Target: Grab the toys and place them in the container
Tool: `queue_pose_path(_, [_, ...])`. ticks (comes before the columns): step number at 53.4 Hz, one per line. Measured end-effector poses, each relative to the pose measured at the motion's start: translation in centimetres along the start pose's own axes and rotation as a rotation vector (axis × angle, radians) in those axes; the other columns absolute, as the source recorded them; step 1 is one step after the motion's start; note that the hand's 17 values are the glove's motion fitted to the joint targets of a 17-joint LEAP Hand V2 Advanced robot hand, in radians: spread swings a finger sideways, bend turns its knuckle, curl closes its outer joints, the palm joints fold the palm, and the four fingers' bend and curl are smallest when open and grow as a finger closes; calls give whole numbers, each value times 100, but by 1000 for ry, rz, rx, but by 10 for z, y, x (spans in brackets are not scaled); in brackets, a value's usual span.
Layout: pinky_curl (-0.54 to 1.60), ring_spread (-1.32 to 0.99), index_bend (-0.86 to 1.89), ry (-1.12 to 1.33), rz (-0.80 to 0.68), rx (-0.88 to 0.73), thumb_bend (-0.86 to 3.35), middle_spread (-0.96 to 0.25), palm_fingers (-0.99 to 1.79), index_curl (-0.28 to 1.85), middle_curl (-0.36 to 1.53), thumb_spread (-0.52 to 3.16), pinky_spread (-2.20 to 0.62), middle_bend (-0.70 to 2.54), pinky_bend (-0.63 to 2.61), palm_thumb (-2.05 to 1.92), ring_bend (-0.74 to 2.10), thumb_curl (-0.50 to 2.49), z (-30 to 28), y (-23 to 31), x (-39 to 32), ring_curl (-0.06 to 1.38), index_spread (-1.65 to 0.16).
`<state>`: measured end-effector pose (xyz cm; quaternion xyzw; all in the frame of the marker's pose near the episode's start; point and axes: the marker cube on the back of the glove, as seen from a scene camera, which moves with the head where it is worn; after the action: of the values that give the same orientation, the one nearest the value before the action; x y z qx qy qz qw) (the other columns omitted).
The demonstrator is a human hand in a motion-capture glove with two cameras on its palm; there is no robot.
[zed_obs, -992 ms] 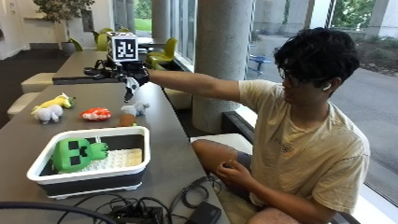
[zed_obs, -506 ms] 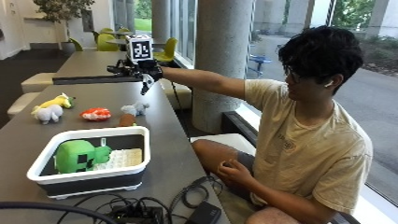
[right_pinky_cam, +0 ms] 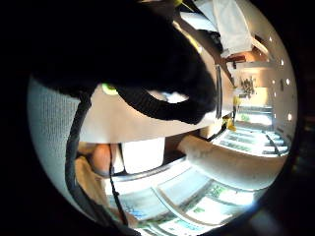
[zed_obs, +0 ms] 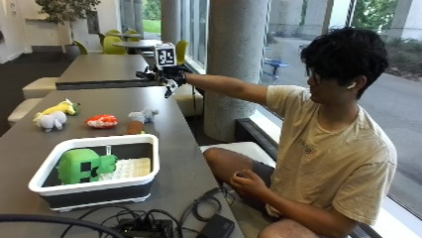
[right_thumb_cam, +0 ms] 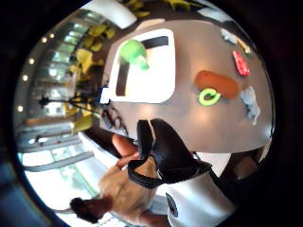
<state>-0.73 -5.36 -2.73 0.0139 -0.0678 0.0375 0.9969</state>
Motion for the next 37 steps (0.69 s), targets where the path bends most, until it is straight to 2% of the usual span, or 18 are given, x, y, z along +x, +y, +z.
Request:
queue_pose_path(4, [31,5,8,28,-41,-6,-2,0,-33,13,17,122,9,10,127,0,17,30,12,6,24,33,-30])
queue_pose_path(12, [31,4,9,28,23,-56,-3,-1,-34,13,17,122,9,10,124,-2,15,29,36,25,65,31,-30])
queue_pose_path(15, [31,4,9,-50,28,-58,-3,-1,-36,14,17,122,9,9,123,-2,13,29,41,27,48,30,-30])
queue_pose_path(19, [31,4,10,-36,-77,-57,-3,-2,-37,14,17,121,9,9,121,-2,13,28,42,25,5,28,-30])
queue_pose_path(25, [31,4,9,-8,10,-83,-4,-2,-37,15,16,120,8,9,119,-3,13,27,59,38,20,26,-30])
queue_pose_path(37, [31,4,10,-25,-7,-113,-4,-2,-39,16,16,119,8,8,115,-5,12,25,82,46,38,22,-30])
